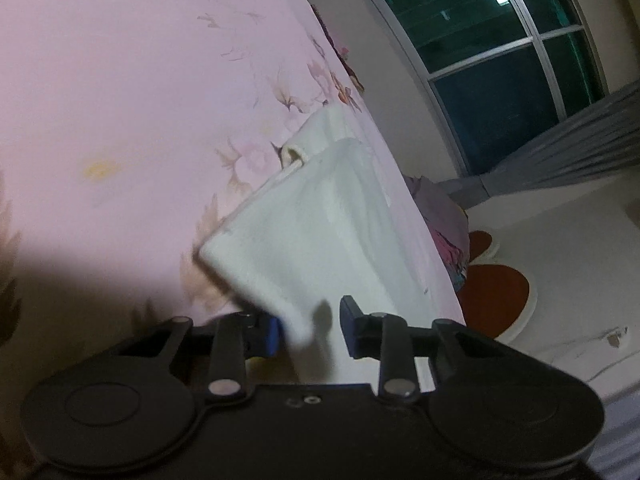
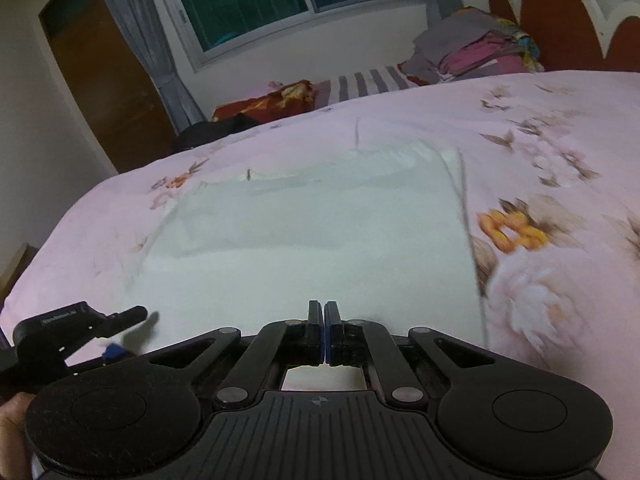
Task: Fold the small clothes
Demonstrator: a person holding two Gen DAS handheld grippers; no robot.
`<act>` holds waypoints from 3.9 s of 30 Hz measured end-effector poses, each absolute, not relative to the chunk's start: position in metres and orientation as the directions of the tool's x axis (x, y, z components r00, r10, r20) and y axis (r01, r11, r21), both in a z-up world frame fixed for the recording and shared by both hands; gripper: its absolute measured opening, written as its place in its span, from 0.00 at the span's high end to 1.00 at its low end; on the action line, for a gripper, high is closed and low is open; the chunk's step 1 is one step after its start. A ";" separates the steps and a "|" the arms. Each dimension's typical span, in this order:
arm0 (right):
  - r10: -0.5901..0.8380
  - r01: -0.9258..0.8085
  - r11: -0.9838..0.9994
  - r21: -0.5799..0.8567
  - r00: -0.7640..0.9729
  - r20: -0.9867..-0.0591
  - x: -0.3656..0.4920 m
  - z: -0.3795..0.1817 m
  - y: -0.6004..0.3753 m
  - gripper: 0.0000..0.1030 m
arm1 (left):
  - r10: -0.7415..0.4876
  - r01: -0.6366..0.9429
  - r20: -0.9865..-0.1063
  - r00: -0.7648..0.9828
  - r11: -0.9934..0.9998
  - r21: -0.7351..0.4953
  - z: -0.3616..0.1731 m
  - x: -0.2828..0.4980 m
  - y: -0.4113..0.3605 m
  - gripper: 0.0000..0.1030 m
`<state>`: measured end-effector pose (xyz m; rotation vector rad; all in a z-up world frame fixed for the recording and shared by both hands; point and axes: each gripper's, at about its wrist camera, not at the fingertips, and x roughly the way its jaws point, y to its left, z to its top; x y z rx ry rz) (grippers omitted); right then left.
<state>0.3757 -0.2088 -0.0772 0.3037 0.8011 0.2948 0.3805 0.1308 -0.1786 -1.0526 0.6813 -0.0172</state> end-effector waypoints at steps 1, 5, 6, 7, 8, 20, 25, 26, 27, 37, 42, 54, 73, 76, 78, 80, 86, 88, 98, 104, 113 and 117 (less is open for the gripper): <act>0.371 -0.148 0.917 0.371 0.658 -0.655 0.380 -0.077 -0.207 0.98 | -0.324 -0.305 -0.509 0.797 0.513 -0.803 -0.179 0.383 0.130 0.72; 0.377 -0.163 0.917 0.363 0.647 -0.662 0.401 -0.078 -0.198 0.98 | -0.319 -0.311 -0.508 0.800 0.504 -0.806 -0.179 0.385 0.129 0.74; 0.377 -0.167 0.918 0.360 0.646 -0.664 0.407 -0.078 -0.195 0.98 | -0.321 -0.309 -0.507 0.800 0.504 -0.807 -0.180 0.386 0.129 0.75; 0.378 -0.168 0.918 0.359 0.645 -0.664 0.412 -0.079 -0.192 0.98 | -0.322 -0.308 -0.507 0.799 0.506 -0.806 -0.180 0.387 0.130 0.76; 0.379 -0.169 0.918 0.360 0.644 -0.665 0.417 -0.079 -0.189 0.98 | -0.322 -0.310 -0.510 0.798 0.507 -0.805 -0.181 0.389 0.130 0.78; 0.381 -0.181 0.920 0.348 0.622 -0.684 0.451 -0.087 -0.158 0.98 | -0.329 -0.309 -0.500 0.801 0.489 -0.816 -0.184 0.385 0.135 0.82; 0.366 -0.176 0.927 0.332 0.623 -0.692 0.459 -0.089 -0.150 0.98 | -0.331 -0.301 -0.492 0.805 0.487 -0.820 -0.185 0.383 0.136 0.84; 0.360 -0.171 0.929 0.328 0.622 -0.695 0.461 -0.090 -0.148 0.98 | -0.332 -0.301 -0.491 0.806 0.484 -0.822 -0.186 0.383 0.136 0.84; 0.354 -0.166 0.931 0.324 0.621 -0.700 0.463 -0.092 -0.147 0.98 | -0.332 -0.301 -0.489 0.807 0.481 -0.823 -0.186 0.383 0.136 0.83; 0.293 -0.126 0.954 0.273 0.596 -0.748 0.487 -0.098 -0.131 0.98 | -0.319 -0.312 -0.491 0.811 0.473 -0.824 -0.183 0.382 0.136 0.81; 0.311 -0.140 0.948 0.286 0.597 -0.739 0.489 -0.096 -0.133 0.98 | -0.301 -0.325 -0.494 0.815 0.468 -0.822 -0.182 0.381 0.135 0.81; 0.385 -0.217 0.923 0.318 0.553 -0.739 0.503 -0.115 -0.142 0.98 | -0.206 -0.335 -0.506 0.838 0.537 -0.774 -0.168 0.377 0.123 0.93; 0.538 -0.237 0.835 0.496 0.540 -0.647 0.497 -0.119 -0.186 1.00 | -0.155 -0.188 -0.463 0.872 0.768 -0.612 -0.102 0.378 0.083 0.94; 0.532 -0.186 0.825 0.534 0.576 -0.621 0.489 -0.113 -0.218 1.00 | -0.211 -0.079 -0.458 0.864 0.840 -0.536 -0.078 0.392 0.048 0.94; 0.516 -0.157 0.825 0.543 0.600 -0.611 0.486 -0.107 -0.242 1.00 | -0.265 -0.003 -0.464 0.845 0.866 -0.500 -0.066 0.401 0.019 0.94; 0.501 -0.130 0.821 0.556 0.630 -0.593 0.481 -0.099 -0.271 1.00 | -0.313 0.067 -0.476 0.822 0.883 -0.465 -0.059 0.407 -0.009 0.94; 0.424 -0.031 0.822 0.569 0.701 -0.574 0.463 -0.084 -0.355 1.00 | -0.442 0.248 -0.542 0.715 0.885 -0.395 -0.065 0.414 -0.094 0.94; 0.414 -0.006 0.814 0.580 0.707 -0.574 0.456 -0.085 -0.377 1.00 | -0.465 0.294 -0.605 0.646 0.884 -0.365 -0.080 0.420 -0.123 0.93; 0.466 -0.008 0.752 0.660 0.715 -0.522 0.440 -0.088 -0.414 0.39 | -0.424 0.246 -0.610 0.669 0.901 -0.357 -0.065 0.412 -0.108 0.53; 0.561 -0.078 0.713 0.697 0.659 -0.501 0.447 -0.089 -0.373 0.41 | -0.356 0.100 -0.641 0.681 0.911 -0.400 -0.074 0.452 -0.053 0.56; 0.562 -0.063 0.740 0.670 0.604 -0.564 0.457 -0.105 -0.337 0.61 | -0.410 0.155 -0.653 0.636 0.897 -0.413 -0.092 0.482 -0.036 0.60; 0.513 -0.014 0.767 0.641 0.612 -0.601 0.459 -0.116 -0.328 0.62 | -0.415 0.183 -0.701 0.581 0.905 -0.384 -0.107 0.497 -0.035 0.66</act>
